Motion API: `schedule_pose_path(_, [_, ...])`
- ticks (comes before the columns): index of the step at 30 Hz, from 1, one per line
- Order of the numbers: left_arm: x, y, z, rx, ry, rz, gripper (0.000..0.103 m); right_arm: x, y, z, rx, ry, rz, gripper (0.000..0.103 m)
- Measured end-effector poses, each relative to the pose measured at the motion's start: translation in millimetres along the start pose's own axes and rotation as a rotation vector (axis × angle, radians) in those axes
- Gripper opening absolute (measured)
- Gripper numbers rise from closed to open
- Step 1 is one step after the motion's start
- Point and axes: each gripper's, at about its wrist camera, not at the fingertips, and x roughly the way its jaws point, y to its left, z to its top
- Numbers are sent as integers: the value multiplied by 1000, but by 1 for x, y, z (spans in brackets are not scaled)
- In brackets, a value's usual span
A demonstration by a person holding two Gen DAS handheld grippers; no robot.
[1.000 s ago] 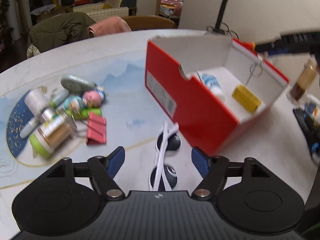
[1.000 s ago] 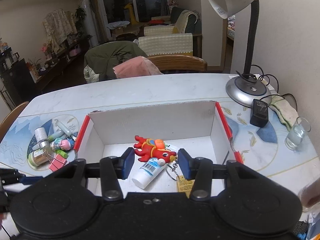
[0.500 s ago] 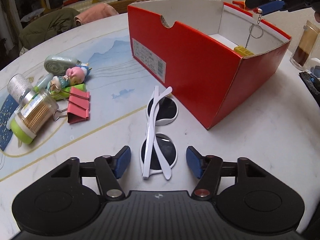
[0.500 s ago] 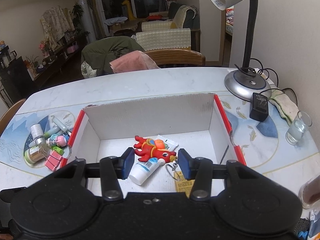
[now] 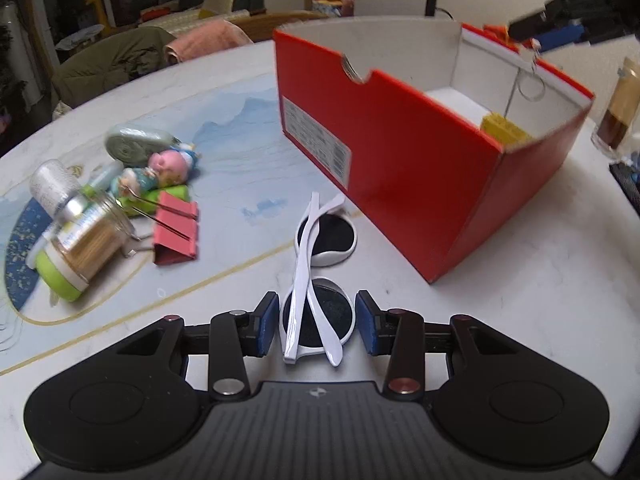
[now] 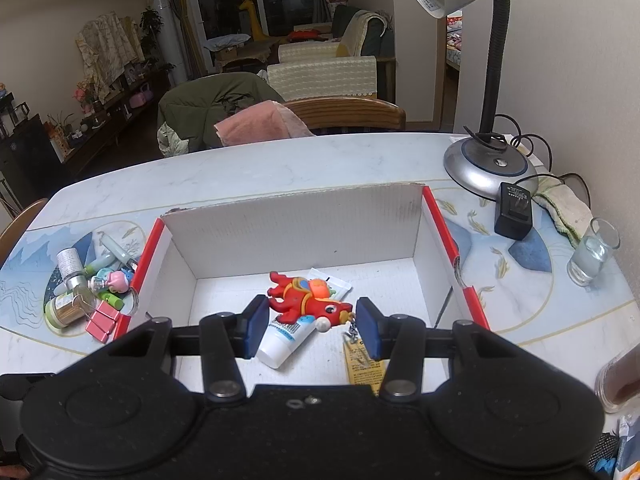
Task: Organize rigid objects
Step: 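Carry the white sunglasses over the shoebox with the left tool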
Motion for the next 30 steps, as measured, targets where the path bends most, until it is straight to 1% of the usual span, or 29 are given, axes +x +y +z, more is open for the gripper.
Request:
schedule_pose_path(7, [-18,14,15,-61,-61,13,40,0,-2,0,-1,1,-1,47])
schedule_pose_path(11, [-31,21,26,-73,-101,23,40,1,-3,2,-7,2,3,47])
schedule_pose_path(21, [-49,26,57,-53,-172,46,39,11,-5,2,-24,22,11,47])
schedule_pose_path(25, [-58,25,72,-40,-201,41,39,15,-9,3,-30,34,10,47])
schedule_pose_path(30, [-75,22,96,-35,-238,14,39,23,-14,2,-51,51,1,47])
